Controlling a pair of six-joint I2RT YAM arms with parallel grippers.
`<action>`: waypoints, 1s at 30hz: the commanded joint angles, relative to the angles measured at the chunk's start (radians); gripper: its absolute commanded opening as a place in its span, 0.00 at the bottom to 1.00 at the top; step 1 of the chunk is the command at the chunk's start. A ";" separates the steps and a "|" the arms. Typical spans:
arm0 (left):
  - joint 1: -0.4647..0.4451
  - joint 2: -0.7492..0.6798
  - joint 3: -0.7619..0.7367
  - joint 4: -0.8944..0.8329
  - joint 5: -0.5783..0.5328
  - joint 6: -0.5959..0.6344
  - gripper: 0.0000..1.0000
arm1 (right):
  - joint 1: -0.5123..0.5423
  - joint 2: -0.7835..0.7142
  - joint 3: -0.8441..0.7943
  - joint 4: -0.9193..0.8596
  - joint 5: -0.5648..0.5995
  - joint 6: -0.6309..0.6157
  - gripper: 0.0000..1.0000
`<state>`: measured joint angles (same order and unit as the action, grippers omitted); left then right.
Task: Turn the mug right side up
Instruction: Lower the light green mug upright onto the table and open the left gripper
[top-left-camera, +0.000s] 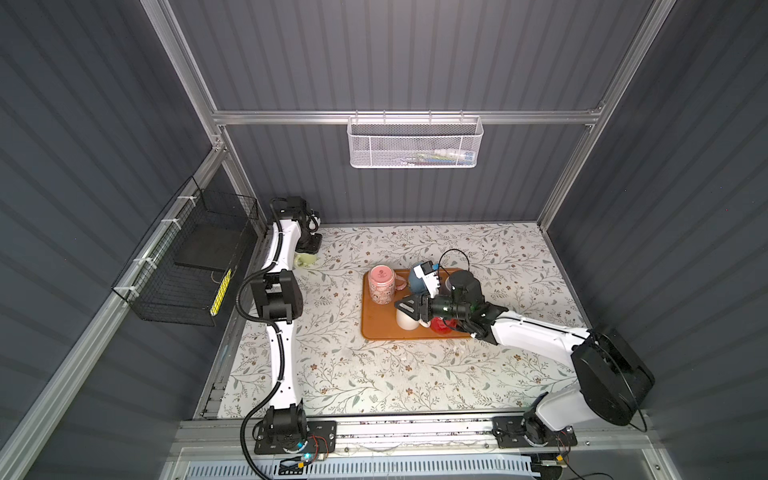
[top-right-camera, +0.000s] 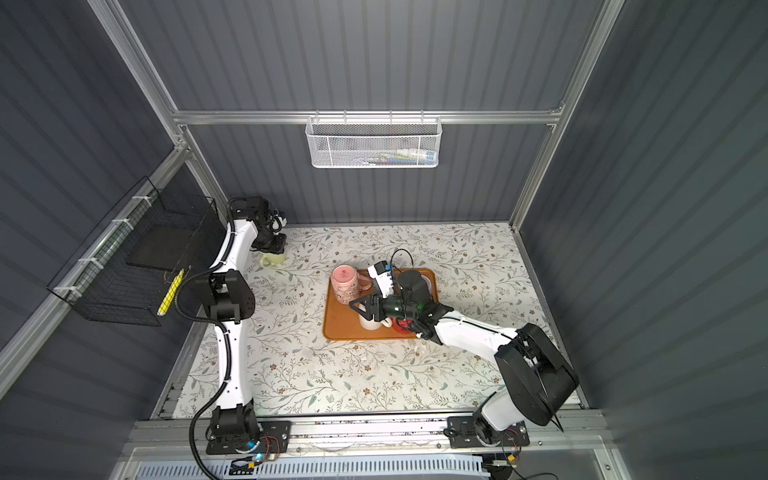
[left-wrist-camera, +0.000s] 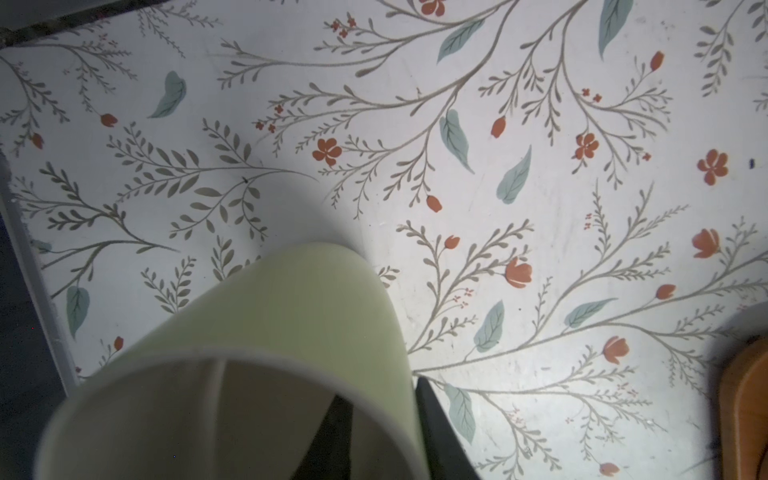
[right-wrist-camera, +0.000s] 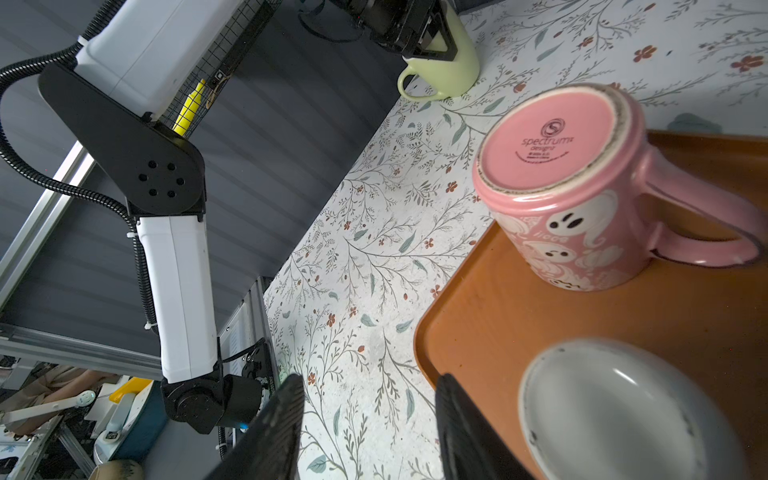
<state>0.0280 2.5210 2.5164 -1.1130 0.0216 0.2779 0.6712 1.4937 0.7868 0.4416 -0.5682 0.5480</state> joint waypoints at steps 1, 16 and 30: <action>0.004 -0.050 -0.009 -0.012 0.006 0.009 0.28 | 0.007 0.010 0.022 0.020 0.006 0.006 0.53; 0.003 -0.070 -0.008 0.004 0.025 0.001 0.36 | 0.008 -0.002 0.016 0.014 0.015 0.001 0.53; -0.002 -0.125 -0.019 0.043 -0.009 0.009 0.41 | 0.010 0.006 0.022 0.020 0.008 0.002 0.53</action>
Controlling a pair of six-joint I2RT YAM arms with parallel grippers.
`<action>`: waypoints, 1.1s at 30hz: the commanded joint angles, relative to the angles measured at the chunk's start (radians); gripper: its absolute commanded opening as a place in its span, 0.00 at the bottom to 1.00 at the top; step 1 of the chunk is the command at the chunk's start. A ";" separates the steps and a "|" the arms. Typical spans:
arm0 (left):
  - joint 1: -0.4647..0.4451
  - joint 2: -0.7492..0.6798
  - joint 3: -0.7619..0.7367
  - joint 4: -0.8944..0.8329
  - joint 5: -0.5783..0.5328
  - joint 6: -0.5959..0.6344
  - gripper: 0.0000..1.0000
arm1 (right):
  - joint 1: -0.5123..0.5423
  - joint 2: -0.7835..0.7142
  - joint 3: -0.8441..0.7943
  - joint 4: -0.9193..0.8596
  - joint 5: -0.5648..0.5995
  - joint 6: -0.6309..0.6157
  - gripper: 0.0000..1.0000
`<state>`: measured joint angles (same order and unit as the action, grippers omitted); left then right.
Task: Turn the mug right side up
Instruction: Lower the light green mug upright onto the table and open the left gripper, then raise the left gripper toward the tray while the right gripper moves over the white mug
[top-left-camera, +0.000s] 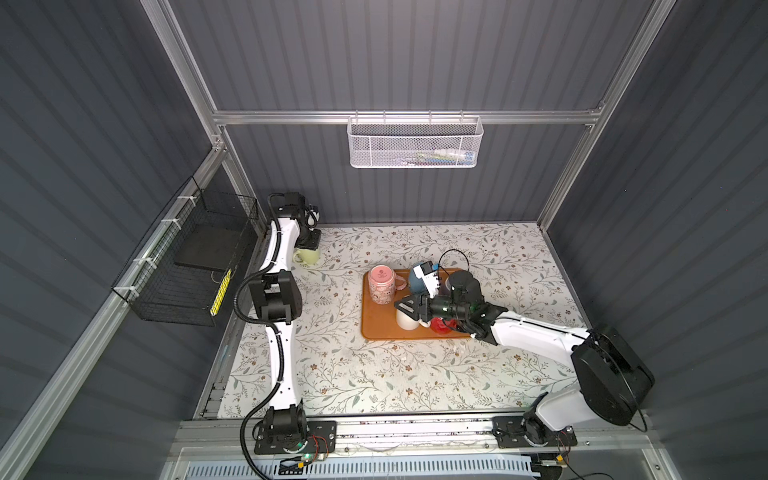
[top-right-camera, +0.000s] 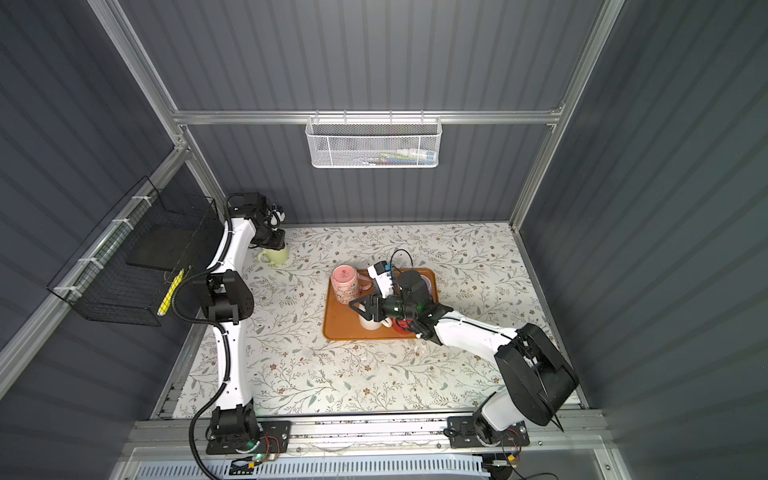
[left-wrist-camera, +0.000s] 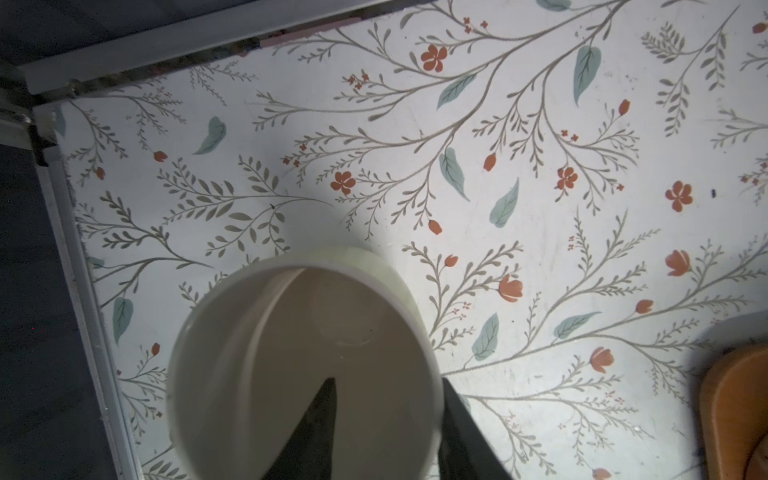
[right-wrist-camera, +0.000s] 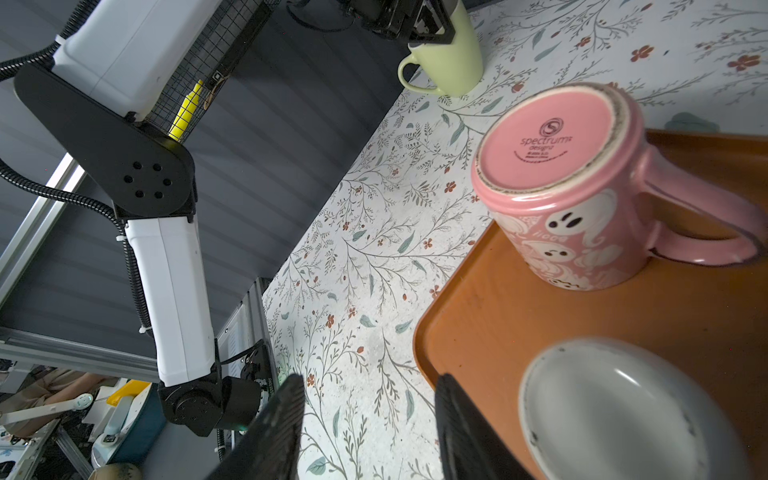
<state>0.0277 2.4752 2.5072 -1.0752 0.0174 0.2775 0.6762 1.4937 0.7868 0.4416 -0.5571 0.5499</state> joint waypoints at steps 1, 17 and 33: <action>-0.006 -0.091 -0.019 0.014 -0.008 0.012 0.41 | 0.005 0.005 0.020 0.021 -0.001 0.001 0.53; -0.152 -0.451 -0.263 0.195 -0.078 0.060 0.45 | 0.005 -0.142 0.038 -0.269 0.165 -0.213 0.54; -0.381 -1.007 -0.930 0.464 -0.023 -0.110 0.47 | 0.007 -0.245 0.237 -0.960 0.415 -0.554 0.57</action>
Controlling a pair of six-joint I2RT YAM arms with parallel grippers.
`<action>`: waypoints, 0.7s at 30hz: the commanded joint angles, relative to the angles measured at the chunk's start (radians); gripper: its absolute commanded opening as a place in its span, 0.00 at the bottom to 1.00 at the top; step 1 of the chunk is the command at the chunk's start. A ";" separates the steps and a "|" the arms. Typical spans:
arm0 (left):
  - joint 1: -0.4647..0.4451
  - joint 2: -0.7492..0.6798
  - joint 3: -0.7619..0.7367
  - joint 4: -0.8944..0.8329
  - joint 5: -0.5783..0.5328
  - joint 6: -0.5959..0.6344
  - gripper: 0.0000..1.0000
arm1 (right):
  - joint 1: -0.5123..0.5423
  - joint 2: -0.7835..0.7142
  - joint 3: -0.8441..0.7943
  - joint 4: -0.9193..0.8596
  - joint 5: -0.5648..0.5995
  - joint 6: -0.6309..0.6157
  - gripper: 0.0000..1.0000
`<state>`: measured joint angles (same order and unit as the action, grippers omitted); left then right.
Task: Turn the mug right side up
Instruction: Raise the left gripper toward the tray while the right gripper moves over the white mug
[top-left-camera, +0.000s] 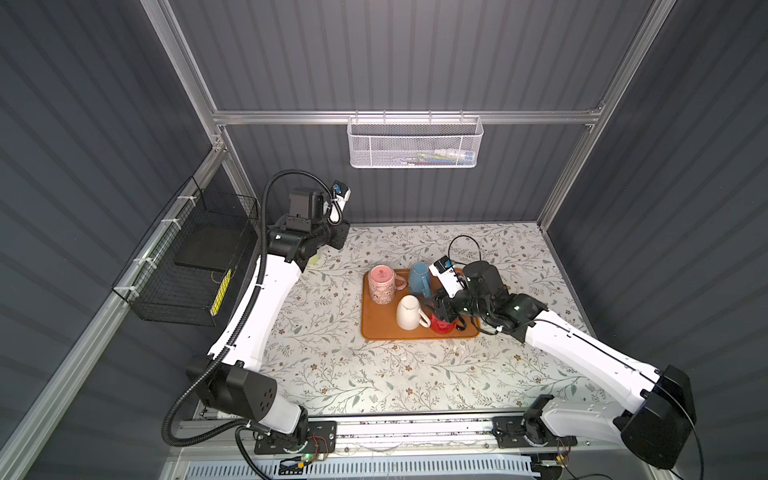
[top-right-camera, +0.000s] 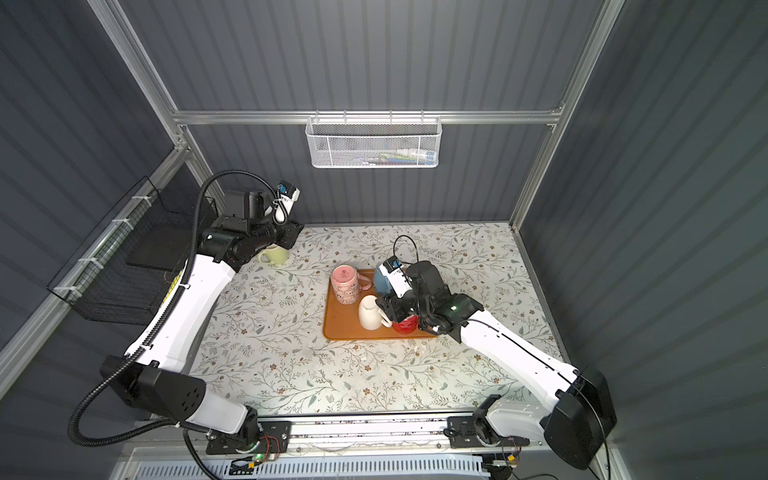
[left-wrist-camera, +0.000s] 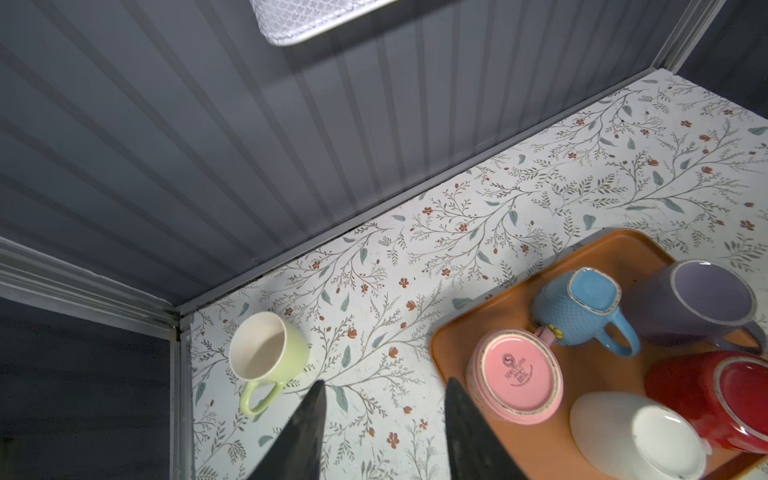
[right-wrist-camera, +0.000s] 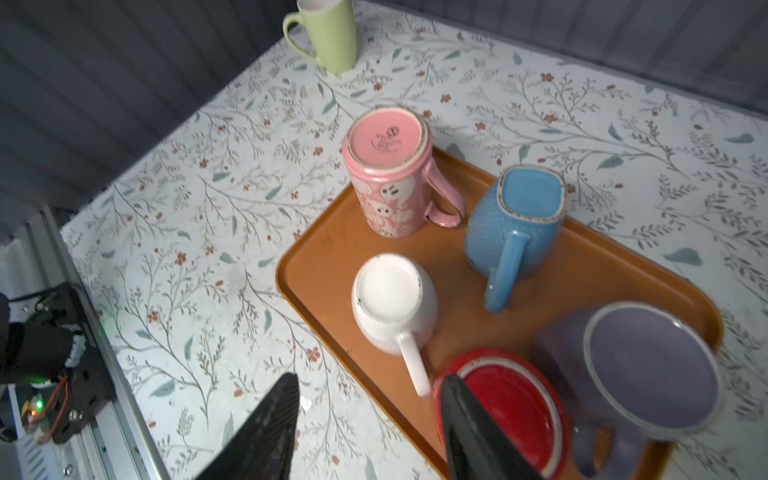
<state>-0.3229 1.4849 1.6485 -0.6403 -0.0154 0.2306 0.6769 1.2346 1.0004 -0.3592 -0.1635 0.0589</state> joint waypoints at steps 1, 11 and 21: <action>-0.046 -0.035 -0.108 0.032 0.003 -0.074 0.46 | 0.007 0.022 0.026 -0.168 0.013 -0.070 0.58; -0.095 -0.163 -0.411 0.078 0.080 -0.222 0.46 | 0.044 0.187 0.131 -0.262 0.023 -0.146 0.67; -0.206 -0.250 -0.616 0.134 0.129 -0.303 0.46 | 0.060 0.257 0.095 -0.118 0.009 -0.079 0.75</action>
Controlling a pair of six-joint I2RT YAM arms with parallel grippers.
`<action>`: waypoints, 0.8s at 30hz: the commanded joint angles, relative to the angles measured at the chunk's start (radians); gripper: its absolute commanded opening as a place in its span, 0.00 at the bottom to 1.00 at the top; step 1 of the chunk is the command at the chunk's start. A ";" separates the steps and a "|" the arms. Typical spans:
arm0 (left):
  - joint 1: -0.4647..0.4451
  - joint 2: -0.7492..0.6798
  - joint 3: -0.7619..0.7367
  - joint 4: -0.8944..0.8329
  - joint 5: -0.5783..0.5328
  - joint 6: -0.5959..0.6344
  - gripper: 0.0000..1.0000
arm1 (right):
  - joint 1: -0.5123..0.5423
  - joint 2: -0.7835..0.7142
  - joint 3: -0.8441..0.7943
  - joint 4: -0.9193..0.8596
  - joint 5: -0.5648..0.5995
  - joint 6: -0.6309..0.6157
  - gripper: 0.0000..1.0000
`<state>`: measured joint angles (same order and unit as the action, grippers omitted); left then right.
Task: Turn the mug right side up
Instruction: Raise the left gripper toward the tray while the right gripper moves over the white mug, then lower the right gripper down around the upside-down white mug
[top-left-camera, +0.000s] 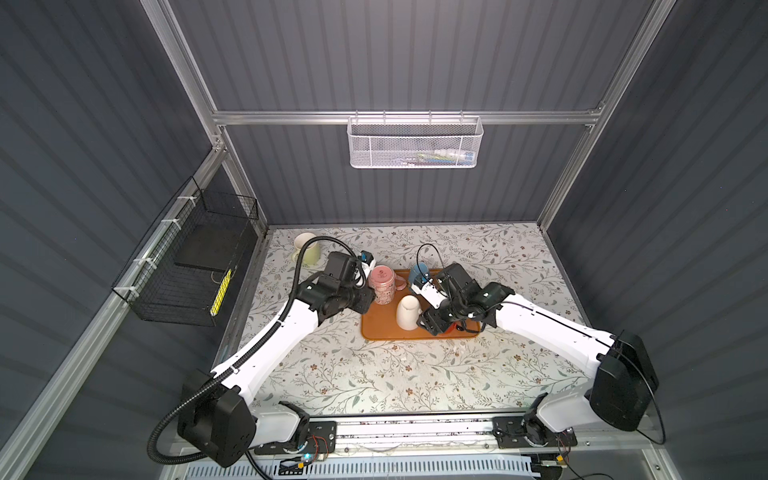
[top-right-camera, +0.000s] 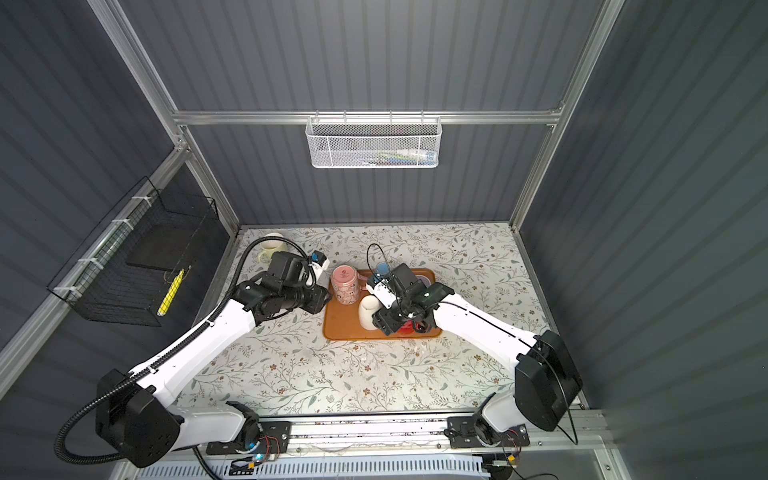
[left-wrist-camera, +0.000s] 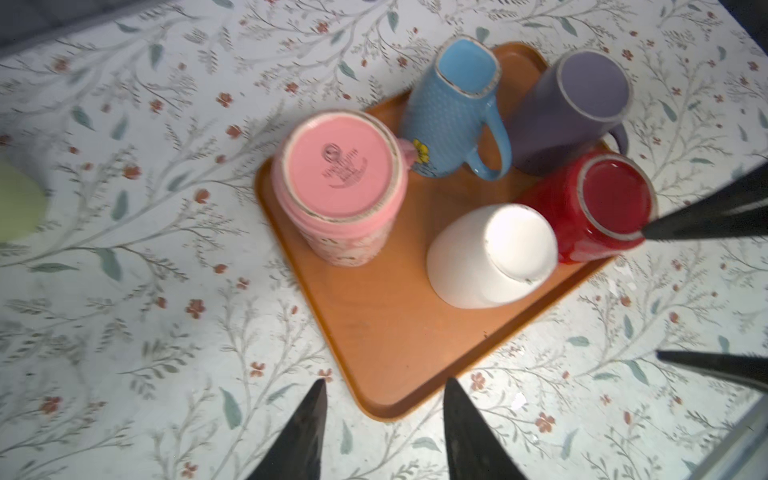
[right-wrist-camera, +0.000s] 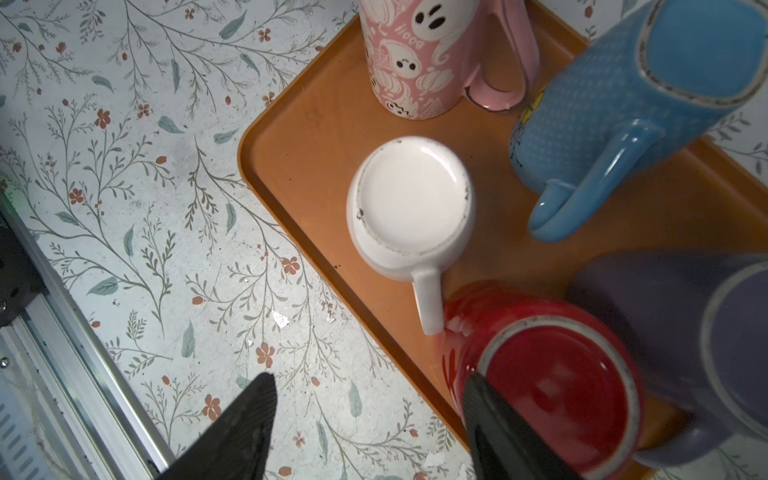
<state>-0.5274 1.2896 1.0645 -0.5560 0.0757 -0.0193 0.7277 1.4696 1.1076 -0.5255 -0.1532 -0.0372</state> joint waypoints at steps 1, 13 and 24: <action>-0.003 -0.060 -0.039 0.056 0.044 -0.058 0.46 | 0.011 0.036 -0.010 0.058 0.014 0.016 0.76; -0.005 -0.029 -0.074 0.135 0.059 -0.084 0.46 | 0.036 0.140 0.041 0.056 0.073 -0.020 0.85; -0.004 -0.014 -0.060 0.127 0.067 -0.084 0.46 | 0.052 0.184 0.048 0.083 0.096 -0.035 0.89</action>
<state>-0.5312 1.2766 1.0004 -0.4244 0.1253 -0.0910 0.7761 1.6413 1.1316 -0.4488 -0.0761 -0.0574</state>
